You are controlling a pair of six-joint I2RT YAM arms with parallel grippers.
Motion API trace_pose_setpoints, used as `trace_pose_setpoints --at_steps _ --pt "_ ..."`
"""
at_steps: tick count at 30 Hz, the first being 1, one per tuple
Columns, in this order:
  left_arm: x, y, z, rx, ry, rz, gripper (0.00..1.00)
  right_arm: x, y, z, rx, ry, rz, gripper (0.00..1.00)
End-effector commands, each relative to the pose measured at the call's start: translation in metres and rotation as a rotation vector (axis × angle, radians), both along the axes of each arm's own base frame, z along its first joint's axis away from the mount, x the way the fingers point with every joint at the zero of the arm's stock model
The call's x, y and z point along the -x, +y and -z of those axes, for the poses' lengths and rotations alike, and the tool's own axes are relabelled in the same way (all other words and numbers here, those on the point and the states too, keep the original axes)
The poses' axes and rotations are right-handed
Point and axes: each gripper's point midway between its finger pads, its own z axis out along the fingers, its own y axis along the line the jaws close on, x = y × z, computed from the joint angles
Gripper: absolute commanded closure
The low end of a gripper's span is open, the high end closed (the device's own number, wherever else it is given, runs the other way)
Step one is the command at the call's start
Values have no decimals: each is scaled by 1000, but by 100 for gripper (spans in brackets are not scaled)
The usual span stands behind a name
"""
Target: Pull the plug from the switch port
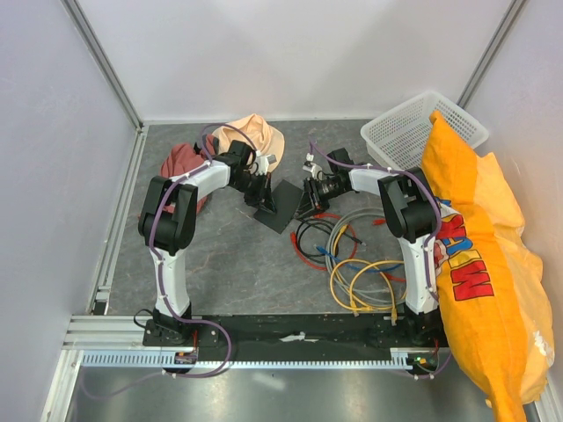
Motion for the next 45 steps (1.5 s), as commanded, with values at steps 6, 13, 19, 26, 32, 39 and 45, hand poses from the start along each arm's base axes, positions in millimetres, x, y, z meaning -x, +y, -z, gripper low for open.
trace_pose_setpoints --at_steps 6,13,19,26,32,39,45 --pt "-4 15 30 -126 -26 4 98 -2 -13 38 159 -18 32 72" --pt "-1 14 29 -130 -28 11 98 -1 -15 36 167 -34 24 86" --pt "-3 14 29 -130 -33 13 98 15 -30 46 230 -33 -25 100" --pt "-5 15 30 -143 -43 10 98 27 -49 50 293 -37 -53 100" --pt "-7 15 29 -142 -47 10 98 34 -60 49 321 -42 -66 100" --pt "-7 14 26 -138 -52 10 98 22 -86 23 361 -112 -31 100" --pt "-7 13 25 -130 -47 5 98 18 -144 10 485 -167 58 100"
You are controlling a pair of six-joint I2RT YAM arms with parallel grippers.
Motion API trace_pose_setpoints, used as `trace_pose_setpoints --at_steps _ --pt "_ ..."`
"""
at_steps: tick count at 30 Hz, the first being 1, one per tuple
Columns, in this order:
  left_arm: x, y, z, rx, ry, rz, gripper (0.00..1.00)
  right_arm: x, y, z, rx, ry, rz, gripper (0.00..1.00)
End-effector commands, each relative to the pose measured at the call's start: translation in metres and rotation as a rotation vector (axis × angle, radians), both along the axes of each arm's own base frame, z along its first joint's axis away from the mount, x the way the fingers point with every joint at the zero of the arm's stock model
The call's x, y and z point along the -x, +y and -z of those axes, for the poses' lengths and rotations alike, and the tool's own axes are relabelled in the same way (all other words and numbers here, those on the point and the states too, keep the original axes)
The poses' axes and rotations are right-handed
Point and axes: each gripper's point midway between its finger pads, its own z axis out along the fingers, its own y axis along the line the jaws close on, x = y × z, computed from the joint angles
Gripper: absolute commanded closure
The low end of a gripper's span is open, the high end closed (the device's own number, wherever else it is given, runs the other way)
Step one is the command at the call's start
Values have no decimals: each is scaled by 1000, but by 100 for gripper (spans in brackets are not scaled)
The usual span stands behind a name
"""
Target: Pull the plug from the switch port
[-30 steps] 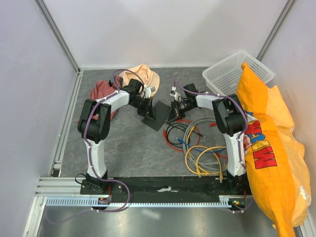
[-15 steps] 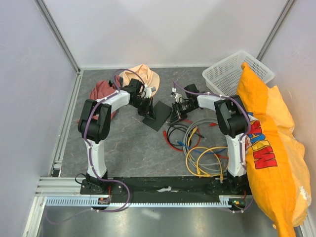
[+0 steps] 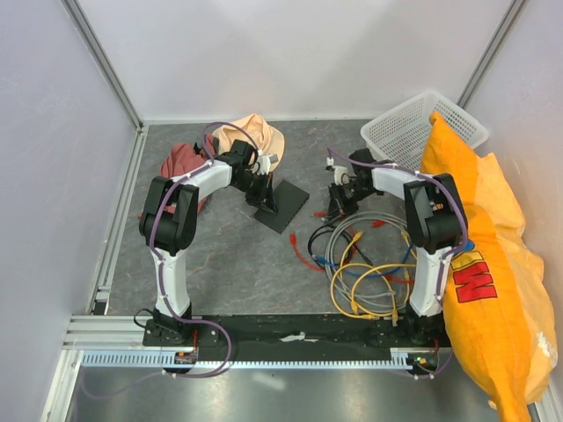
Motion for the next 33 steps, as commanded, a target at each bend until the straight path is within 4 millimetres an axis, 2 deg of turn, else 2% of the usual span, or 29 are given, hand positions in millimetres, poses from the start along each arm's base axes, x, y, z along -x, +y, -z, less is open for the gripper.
trace_pose_setpoints --at_steps 1,7,9,12,14,15,18,21,27,30,31,33 --pt "-6 15 24 -110 -33 -1 98 2 -73 7 220 -61 70 100" --pt "-8 13 21 -98 -32 -6 98 13 -150 10 389 -65 203 100" --pt "-9 12 19 -99 -37 -5 98 15 -170 9 426 -65 253 99" --pt "-10 12 16 -95 -48 -5 98 6 -213 3 536 -103 363 99" --pt "-11 12 13 -93 -54 -4 98 -5 -231 -4 586 -147 414 100" --pt "-13 11 10 -89 -66 0 98 -14 -240 -14 598 -179 453 99" --pt "-15 9 4 -86 -85 6 98 -33 -243 -33 573 -246 483 100" --pt "-14 5 0 -82 -92 14 98 -41 -236 -43 529 -274 491 99" --pt "-13 3 -4 -81 -100 21 98 -33 -235 -43 531 -276 491 99" --pt "-13 4 -11 -84 -123 21 98 -27 -258 -52 664 -306 529 100" --pt "-14 4 -14 -85 -133 24 98 -22 -279 -54 787 -309 572 100" --pt "-17 6 -22 -92 -162 20 98 -14 -299 -56 885 -304 640 100"
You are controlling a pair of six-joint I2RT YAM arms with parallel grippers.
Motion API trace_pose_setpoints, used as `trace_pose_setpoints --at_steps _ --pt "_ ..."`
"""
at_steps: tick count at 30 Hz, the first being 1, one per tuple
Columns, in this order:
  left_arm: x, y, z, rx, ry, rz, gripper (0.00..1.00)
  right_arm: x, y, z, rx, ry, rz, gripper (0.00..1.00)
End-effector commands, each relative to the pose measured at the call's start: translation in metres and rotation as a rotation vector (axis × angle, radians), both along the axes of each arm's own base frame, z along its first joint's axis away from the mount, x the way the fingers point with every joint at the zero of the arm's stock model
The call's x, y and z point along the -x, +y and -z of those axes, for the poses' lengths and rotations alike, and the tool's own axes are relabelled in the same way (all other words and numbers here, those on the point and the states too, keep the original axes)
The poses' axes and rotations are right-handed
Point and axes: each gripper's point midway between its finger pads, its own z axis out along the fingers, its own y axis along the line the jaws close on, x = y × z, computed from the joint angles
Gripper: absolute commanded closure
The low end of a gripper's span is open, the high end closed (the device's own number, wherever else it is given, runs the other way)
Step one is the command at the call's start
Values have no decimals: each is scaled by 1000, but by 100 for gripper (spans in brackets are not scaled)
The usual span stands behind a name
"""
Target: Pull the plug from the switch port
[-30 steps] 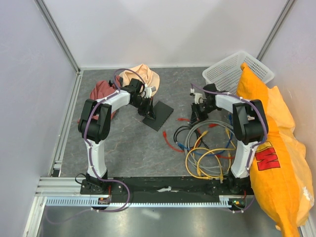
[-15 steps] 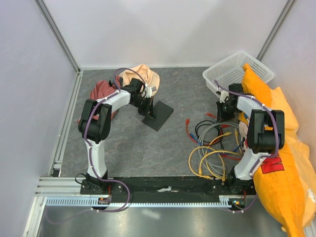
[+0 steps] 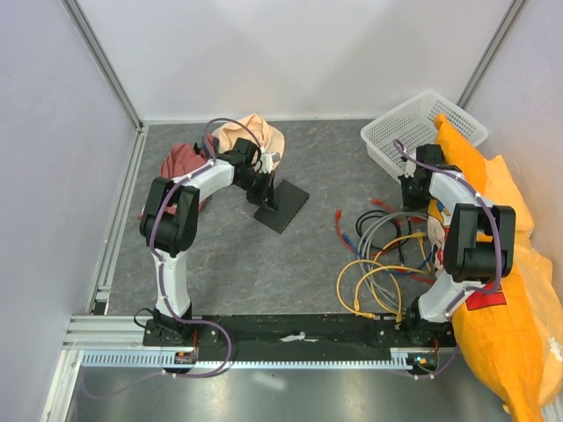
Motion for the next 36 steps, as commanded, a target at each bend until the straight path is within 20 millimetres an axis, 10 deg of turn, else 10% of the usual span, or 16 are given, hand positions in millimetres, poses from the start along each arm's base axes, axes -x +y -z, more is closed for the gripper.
trace_pose_setpoints --at_steps 1,4,11,20,23,35,36 --pt "-10 8 -21 -54 -118 16 98 9 -59 -29 287 -59 167 100" --pt "-10 9 -27 -53 -134 16 98 5 -51 -34 247 -92 125 81" --pt "-13 7 -45 -40 -180 23 98 -29 57 -77 -194 -240 -117 2" --pt "-24 11 -111 -37 -367 40 86 -35 160 -133 -252 -363 -542 2" --pt "-29 16 -136 -50 -443 37 1 -34 204 -152 -201 -421 -653 2" --pt "-44 75 -217 -62 -697 -249 0 -85 220 -206 -173 -597 -329 2" --pt "-48 78 -248 -26 -829 -281 0 -85 221 -206 -182 -597 -321 2"
